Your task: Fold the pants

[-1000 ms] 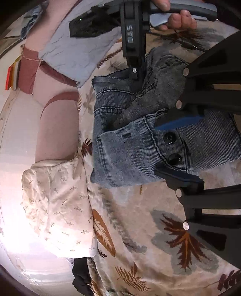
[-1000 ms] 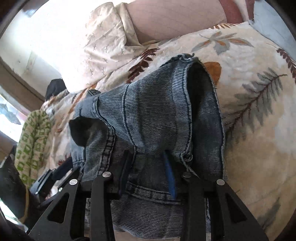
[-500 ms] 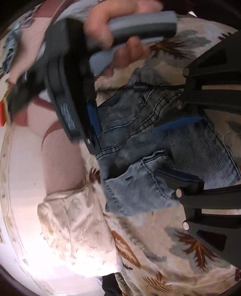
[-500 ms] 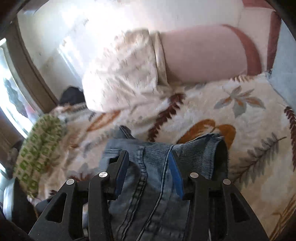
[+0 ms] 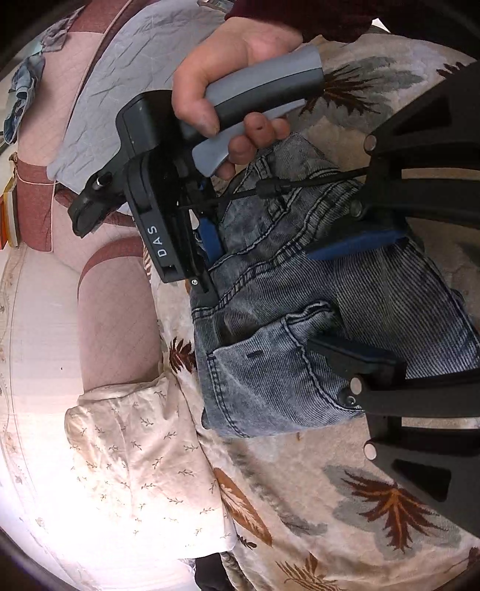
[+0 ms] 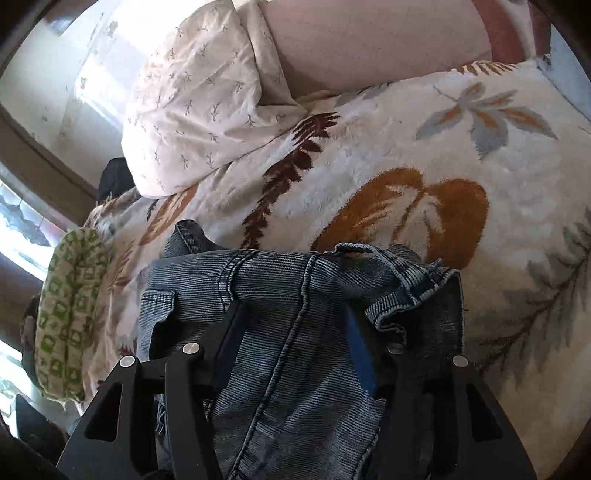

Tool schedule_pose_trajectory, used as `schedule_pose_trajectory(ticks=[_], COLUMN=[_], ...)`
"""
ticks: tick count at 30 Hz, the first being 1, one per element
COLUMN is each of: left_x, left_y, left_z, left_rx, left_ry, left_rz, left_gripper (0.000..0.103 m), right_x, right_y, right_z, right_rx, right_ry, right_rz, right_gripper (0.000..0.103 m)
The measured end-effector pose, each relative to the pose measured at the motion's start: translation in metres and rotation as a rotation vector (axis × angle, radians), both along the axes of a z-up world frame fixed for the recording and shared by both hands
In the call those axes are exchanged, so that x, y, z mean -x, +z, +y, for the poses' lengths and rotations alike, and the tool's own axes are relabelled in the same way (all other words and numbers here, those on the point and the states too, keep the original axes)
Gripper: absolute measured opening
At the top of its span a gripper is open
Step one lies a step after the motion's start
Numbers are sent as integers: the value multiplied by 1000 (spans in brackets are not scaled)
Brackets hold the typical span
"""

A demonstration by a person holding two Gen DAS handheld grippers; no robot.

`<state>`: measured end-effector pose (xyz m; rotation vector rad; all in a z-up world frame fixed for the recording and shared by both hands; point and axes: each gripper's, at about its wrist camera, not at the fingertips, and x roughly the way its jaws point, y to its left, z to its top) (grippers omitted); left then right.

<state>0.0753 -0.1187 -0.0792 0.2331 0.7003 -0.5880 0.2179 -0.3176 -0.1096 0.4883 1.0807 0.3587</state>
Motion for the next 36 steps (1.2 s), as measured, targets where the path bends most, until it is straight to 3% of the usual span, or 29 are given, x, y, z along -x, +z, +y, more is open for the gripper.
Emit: schedule_pose_trajectory(ticks=[16, 22, 25, 27, 29, 36], left_x=[7, 3, 5, 3, 0, -33], left_y=[2, 10, 24, 37, 47, 26], left_z=[-1, 12, 22, 34, 47, 82], left_rx=[-7, 56, 71, 123, 147, 41], left_ry=[14, -7, 0, -9, 51, 259], left_rz=[0, 36, -9, -22, -30, 38], left_gripper=[46, 48, 56, 57, 66, 67], right_x=[-12, -8, 0, 12, 25, 82], right_y=[-2, 5, 16, 32, 45, 69], right_z=[12, 11, 9, 8, 7, 5], right_rx=[36, 22, 39, 64, 77, 122], right_ry=[-71, -74, -76, -71, -63, -67], right_rz=[-25, -32, -40, -79, -120, -198], right_gripper=[56, 59, 61, 62, 63, 66])
